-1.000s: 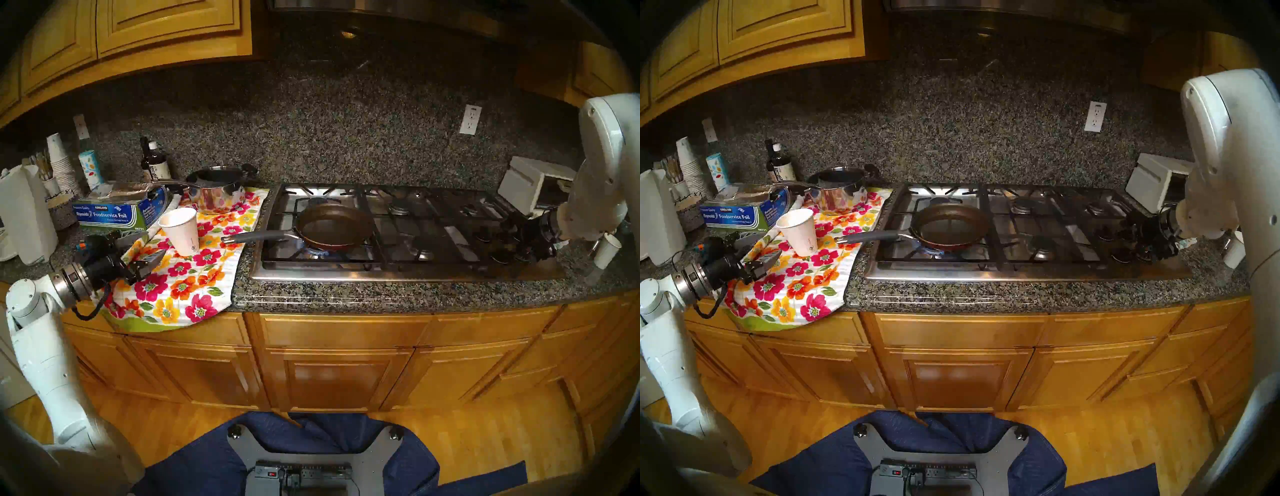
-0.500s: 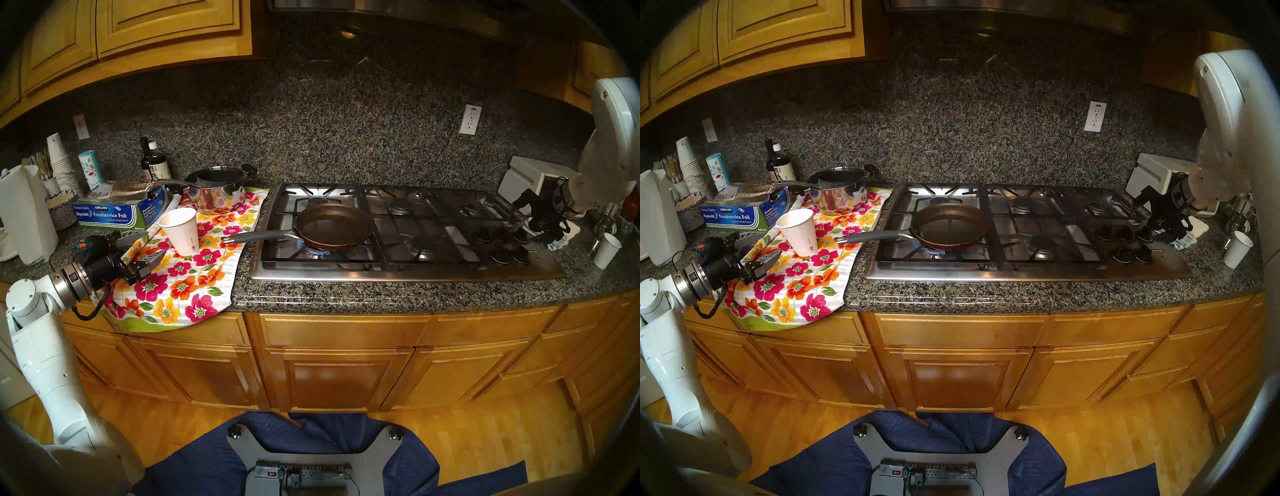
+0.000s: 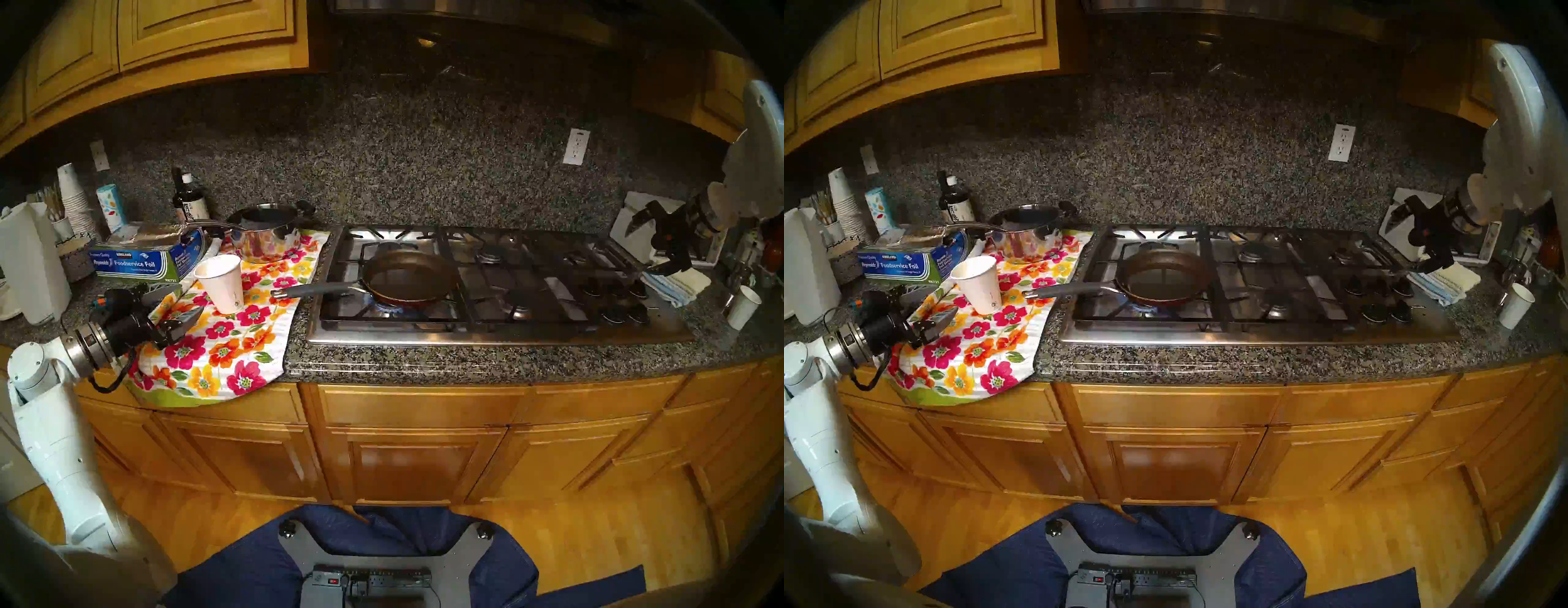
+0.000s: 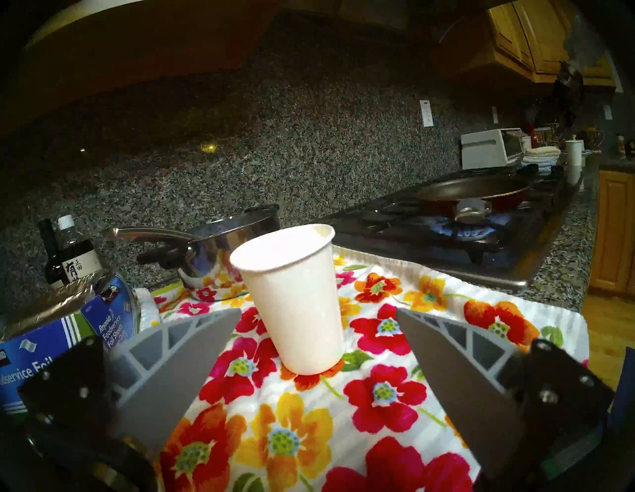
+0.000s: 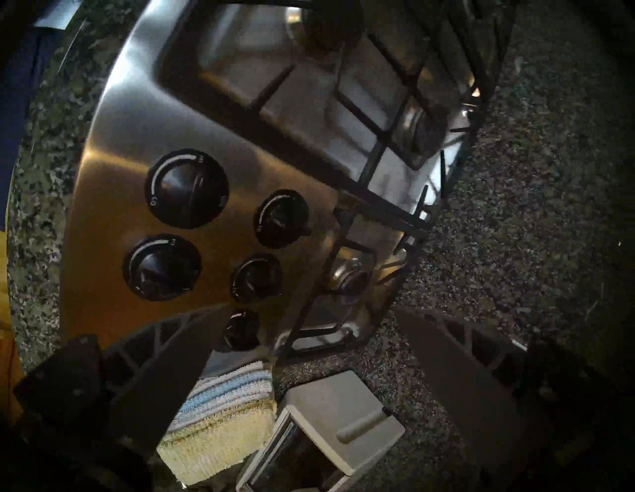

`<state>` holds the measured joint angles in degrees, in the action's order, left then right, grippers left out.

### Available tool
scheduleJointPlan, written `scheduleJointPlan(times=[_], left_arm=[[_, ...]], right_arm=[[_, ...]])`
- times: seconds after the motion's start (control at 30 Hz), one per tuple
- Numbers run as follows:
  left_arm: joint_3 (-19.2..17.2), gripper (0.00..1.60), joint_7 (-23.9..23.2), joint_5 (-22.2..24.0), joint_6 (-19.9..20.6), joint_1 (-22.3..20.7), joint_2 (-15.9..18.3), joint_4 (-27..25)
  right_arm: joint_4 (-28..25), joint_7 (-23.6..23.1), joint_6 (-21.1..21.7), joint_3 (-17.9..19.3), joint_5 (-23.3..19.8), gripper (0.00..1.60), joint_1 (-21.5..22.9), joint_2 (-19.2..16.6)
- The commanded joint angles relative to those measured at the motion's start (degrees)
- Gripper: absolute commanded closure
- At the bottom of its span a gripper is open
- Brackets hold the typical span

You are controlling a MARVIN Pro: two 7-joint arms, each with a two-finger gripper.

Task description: Pick up the water cup, pour water into the pot, turn on the stove

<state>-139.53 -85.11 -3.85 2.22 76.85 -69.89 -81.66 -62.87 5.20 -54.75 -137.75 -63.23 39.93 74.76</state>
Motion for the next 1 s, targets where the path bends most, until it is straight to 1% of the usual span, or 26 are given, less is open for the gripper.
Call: scheduleJointPlan(times=[0.0,0.07,0.1,0.17,0.23,0.27,0.4,0.57,0.6,0.83,0.87,0.93,0.97], left_arm=[[-0.09,0.00,0.11,0.64,-0.12,-1.07,0.65,-1.04],[-0.08,0.00,0.11,0.62,-0.12,-1.06,0.65,-1.02],[-0.08,0.00,0.11,0.62,-0.12,-1.06,0.65,-1.02],[-0.08,0.00,0.11,0.62,-0.12,-1.06,0.65,-1.03],[-0.08,0.00,0.11,0.63,-0.12,-1.06,0.66,-1.04],[-0.08,0.00,0.11,0.63,-0.12,-1.06,0.66,-1.04],[-0.08,0.00,0.11,0.66,-0.12,-1.06,0.66,-1.06],[-0.08,0.00,0.11,0.71,-0.12,-1.07,0.67,-1.09],[-0.08,0.00,0.11,0.71,-0.12,-1.07,0.67,-1.09],[-0.08,0.00,0.11,0.78,-0.11,-1.09,0.68,-1.13],[-0.08,0.00,0.11,0.78,-0.11,-1.09,0.68,-1.13],[-0.09,0.00,0.11,0.81,-0.11,-1.09,0.68,-1.14],[-0.09,0.00,0.11,0.81,-0.11,-1.09,0.68,-1.14]], right_arm=[[3.08,-1.95,0.05,1.52,-7.47,0.00,3.28,-2.39],[3.58,-2.67,0.66,2.24,-9.67,0.00,3.25,-3.02],[3.58,-2.67,0.66,2.24,-9.67,0.00,3.25,-3.02],[4.19,-3.94,1.54,3.32,-12.77,0.00,3.25,-3.85],[4.55,-5.24,2.23,4.02,-14.88,0.00,3.27,-4.32],[4.55,-5.24,2.23,4.02,-14.88,0.00,3.27,-4.32],[5.22,-7.93,3.80,5.30,-18.44,0.00,3.33,-5.06],[6.24,-12.80,6.75,7.28,-23.45,0.00,3.53,-5.97],[6.33,-13.26,7.04,7.45,-23.87,0.00,3.55,-6.05],[7.97,-20.63,11.82,10.13,-29.74,0.00,3.89,-7.08],[7.97,-20.63,11.82,10.13,-29.74,0.00,3.89,-7.08],[8.81,-23.93,14.05,11.30,-32.03,0.00,4.00,-7.51],[8.81,-23.93,14.05,11.30,-32.03,0.00,4.00,-7.51]])
